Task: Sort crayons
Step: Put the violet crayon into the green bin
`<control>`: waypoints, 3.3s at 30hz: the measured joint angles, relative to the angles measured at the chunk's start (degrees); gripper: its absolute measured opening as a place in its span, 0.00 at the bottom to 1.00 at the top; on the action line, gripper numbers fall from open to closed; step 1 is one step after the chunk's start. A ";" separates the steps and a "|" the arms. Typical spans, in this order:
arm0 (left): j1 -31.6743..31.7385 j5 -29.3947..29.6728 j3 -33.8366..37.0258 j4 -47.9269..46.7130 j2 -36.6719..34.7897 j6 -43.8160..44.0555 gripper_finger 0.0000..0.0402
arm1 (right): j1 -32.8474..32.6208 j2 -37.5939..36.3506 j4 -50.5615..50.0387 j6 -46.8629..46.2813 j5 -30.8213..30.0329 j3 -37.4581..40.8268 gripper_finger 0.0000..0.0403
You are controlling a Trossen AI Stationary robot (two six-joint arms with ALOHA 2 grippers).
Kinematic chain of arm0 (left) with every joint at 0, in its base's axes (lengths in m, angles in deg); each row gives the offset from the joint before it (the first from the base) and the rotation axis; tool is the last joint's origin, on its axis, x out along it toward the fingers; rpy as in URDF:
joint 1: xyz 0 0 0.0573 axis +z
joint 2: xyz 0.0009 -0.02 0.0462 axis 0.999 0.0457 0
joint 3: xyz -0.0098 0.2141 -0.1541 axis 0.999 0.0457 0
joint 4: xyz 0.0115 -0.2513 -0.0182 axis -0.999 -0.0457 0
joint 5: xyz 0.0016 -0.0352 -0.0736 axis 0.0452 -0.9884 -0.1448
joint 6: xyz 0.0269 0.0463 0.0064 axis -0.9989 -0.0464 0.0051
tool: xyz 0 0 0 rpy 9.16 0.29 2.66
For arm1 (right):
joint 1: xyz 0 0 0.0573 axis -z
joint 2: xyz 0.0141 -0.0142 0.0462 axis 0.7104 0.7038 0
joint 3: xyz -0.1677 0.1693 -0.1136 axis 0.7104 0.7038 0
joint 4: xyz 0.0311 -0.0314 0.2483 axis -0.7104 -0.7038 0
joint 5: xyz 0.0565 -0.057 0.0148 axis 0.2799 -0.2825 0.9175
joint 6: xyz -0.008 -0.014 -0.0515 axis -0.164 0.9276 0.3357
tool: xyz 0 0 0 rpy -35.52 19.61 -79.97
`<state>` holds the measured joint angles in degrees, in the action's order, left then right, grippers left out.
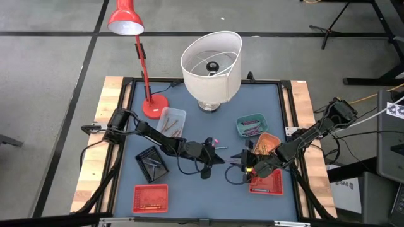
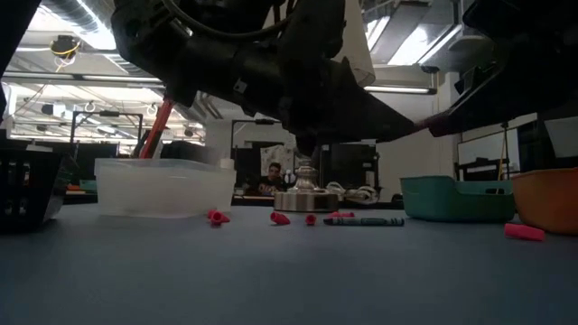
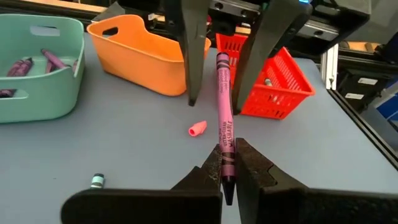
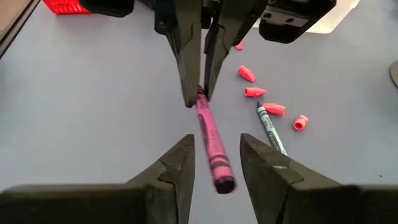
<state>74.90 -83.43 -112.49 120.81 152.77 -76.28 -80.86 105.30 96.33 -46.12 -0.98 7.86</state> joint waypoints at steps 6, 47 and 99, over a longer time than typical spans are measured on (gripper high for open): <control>0.10 0.23 0.00 0.08 0.00 0.00 0.01 | 0.00 0.00 0.03 0.00 0.00 0.00 0.28; 0.06 3.76 0.00 -0.60 -0.11 0.52 0.28 | 0.03 -10.57 -10.87 0.84 -8.77 -0.07 0.04; 4.05 8.71 0.00 -10.73 0.00 -4.44 0.28 | 23.28 -13.92 -47.28 -7.56 -3.82 0.00 0.08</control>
<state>78.95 -74.72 -112.49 110.08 152.77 -80.71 -57.58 91.38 49.05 -53.68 -4.80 7.86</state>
